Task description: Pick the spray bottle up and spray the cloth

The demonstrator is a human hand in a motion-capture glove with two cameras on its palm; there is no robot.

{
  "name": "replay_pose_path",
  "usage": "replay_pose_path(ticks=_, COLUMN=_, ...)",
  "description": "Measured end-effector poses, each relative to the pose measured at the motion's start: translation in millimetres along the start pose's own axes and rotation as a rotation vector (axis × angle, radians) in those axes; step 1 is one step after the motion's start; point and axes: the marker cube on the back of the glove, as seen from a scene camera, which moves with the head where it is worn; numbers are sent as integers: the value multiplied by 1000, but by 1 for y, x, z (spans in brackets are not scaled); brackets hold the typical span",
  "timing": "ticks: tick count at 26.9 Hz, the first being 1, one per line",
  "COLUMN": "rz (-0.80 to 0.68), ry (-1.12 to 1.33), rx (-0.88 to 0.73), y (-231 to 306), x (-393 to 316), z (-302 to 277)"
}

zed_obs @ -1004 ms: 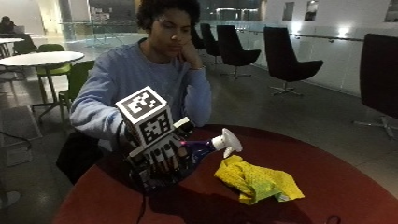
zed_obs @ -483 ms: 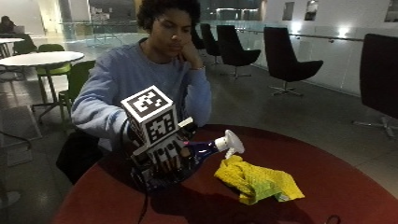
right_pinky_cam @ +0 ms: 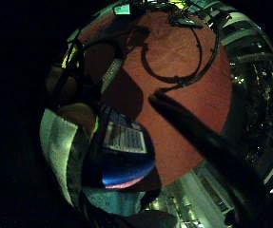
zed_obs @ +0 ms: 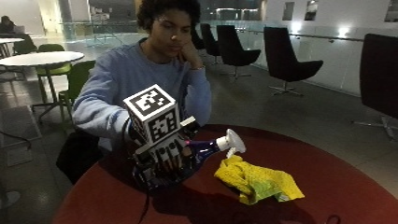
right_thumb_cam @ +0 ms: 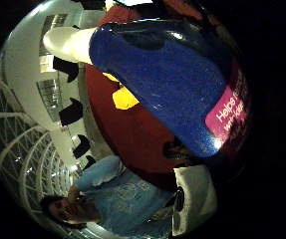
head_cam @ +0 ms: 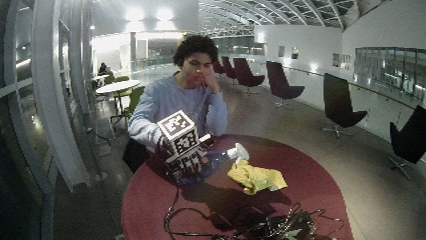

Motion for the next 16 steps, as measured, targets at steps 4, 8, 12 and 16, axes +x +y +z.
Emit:
replay_pose_path(ticks=4, rz=-1, ry=3, rx=-1, y=0, x=0, z=0)
replay_pose_path(ticks=8, rz=0, ry=8, rx=3, y=0, x=-1, z=0)
replay_pose_path(ticks=12, rz=3, ry=7, rx=0, y=0, x=-1, z=1)
replay_pose_path(ticks=16, rz=2, ry=-3, rx=-2, y=0, x=-3, z=4)
